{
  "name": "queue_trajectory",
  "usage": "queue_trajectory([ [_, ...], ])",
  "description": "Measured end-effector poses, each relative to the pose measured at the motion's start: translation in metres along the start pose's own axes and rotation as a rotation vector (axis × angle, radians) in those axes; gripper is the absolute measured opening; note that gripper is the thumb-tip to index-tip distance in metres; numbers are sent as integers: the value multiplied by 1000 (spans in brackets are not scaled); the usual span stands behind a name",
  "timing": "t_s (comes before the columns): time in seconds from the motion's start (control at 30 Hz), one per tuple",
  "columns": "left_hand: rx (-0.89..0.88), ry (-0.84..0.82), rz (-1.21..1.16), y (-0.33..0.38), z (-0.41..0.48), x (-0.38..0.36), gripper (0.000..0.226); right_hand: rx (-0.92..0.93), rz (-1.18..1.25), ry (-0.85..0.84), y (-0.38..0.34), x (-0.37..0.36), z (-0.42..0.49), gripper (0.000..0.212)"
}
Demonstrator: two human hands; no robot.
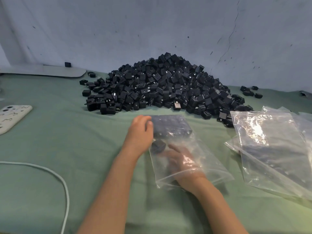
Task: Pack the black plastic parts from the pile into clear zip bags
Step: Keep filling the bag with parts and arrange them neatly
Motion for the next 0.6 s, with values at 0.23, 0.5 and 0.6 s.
queue_trajectory([
  [0.23,247,94,-200,-54,39,-24,36,-121,14,118,0,4,11,36],
  [0.5,289,54,-286,-70,43,-24,29,-7,-76,133,-17,3,47,30],
  [0.6,286,55,-301,-72,43,-23,29,-17,-51,250,-15,-3,49,16],
])
Point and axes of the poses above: each hand's wrist, its own z-axis towards the middle knuckle, its own x-axis out of the back of the hand, y = z × x, the point moved 3 cm from there along z, towards the middle knuckle, and after that the axes turned 10 degrees about -z, right-handed, at the moved point
